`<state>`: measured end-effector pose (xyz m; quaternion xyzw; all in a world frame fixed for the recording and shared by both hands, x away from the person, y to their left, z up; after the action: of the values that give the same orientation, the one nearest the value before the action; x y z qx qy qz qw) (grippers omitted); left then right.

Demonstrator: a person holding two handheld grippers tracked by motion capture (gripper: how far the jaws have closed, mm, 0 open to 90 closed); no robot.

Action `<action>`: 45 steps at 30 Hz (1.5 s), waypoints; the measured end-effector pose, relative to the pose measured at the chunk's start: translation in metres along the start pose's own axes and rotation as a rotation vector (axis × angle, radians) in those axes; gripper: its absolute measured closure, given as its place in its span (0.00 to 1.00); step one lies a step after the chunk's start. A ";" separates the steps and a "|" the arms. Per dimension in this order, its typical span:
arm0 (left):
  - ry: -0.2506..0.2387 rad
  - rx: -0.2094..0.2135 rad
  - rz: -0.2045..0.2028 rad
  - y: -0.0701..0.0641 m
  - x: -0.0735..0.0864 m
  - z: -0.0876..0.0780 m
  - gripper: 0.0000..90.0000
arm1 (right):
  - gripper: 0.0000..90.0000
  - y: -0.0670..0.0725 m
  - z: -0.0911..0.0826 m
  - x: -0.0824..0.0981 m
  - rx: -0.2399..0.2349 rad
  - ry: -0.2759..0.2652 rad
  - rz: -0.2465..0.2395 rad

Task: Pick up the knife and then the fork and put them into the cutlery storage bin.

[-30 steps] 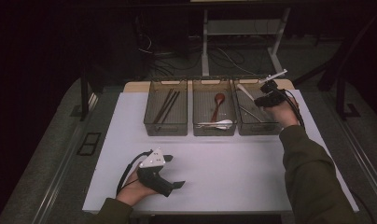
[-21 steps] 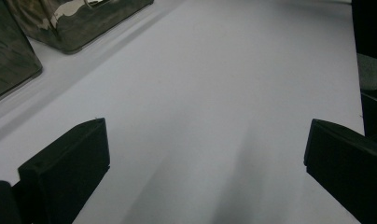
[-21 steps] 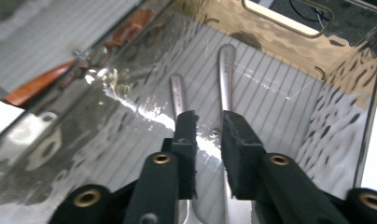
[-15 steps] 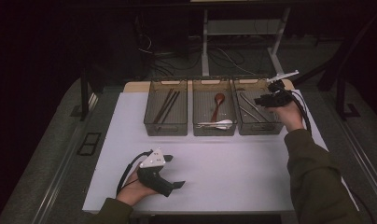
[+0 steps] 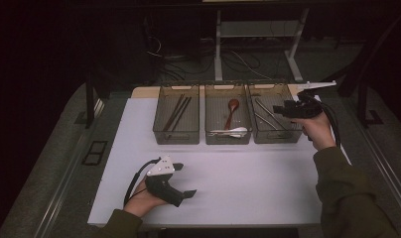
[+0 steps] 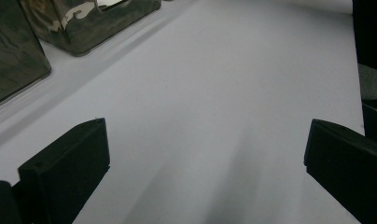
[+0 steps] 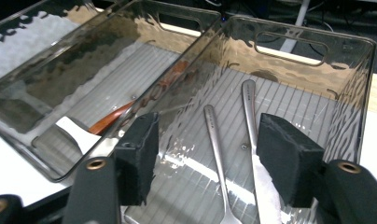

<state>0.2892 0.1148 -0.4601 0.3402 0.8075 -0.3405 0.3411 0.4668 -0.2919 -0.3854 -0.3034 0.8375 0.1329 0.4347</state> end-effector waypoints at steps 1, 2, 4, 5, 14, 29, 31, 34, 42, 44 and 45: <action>0.001 0.000 0.001 0.000 0.000 0.000 0.00 | 0.42 0.001 -0.002 0.001 0.002 -0.005 -0.005; -0.003 0.000 0.000 0.000 0.000 0.000 0.00 | 0.41 0.003 -0.004 0.001 0.005 -0.011 -0.008; 0.000 -0.002 -0.003 0.001 0.000 -0.001 0.00 | 0.40 0.007 -0.007 0.003 0.005 -0.022 -0.011; -0.003 -0.002 -0.004 0.001 0.000 -0.001 0.00 | 0.39 0.009 -0.009 0.004 0.002 -0.027 -0.010; -0.004 -0.015 -0.004 0.005 0.001 -0.004 0.00 | 0.32 0.034 -0.022 0.015 0.016 -0.036 -0.046; 0.004 -0.044 -0.018 0.009 0.003 -0.006 0.00 | 0.25 0.085 -0.037 0.052 -0.073 -0.094 -0.106; 0.000 -0.046 -0.018 0.009 0.002 -0.006 0.00 | 0.24 0.090 -0.037 0.059 -0.087 -0.095 -0.110; -0.004 -0.046 -0.021 0.009 0.002 -0.007 0.00 | 0.23 0.099 -0.038 0.070 -0.100 -0.094 -0.121; -0.011 -0.044 -0.020 0.008 0.002 -0.008 0.00 | 0.22 0.117 -0.045 0.097 -0.140 -0.099 -0.121; -0.012 -0.043 -0.019 0.008 0.001 -0.008 0.00 | 0.22 0.120 -0.047 0.102 -0.143 -0.097 -0.124; -0.012 -0.042 -0.018 0.008 0.001 -0.008 0.00 | 0.21 0.122 -0.049 0.104 -0.144 -0.098 -0.128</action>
<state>0.2919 0.1259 -0.4593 0.3234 0.8155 -0.3285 0.3500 0.3138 -0.2614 -0.4463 -0.3799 0.7825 0.1795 0.4596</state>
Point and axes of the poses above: each handheld gripper's, and its own axes: z roughly forward along the jaws, x roughly out of its underside, y roughly to its left, the point moved 4 cm from there along z, roughly forward along the jaws, and after that the axes turned 14 degrees about -z, right-handed, at the moved point
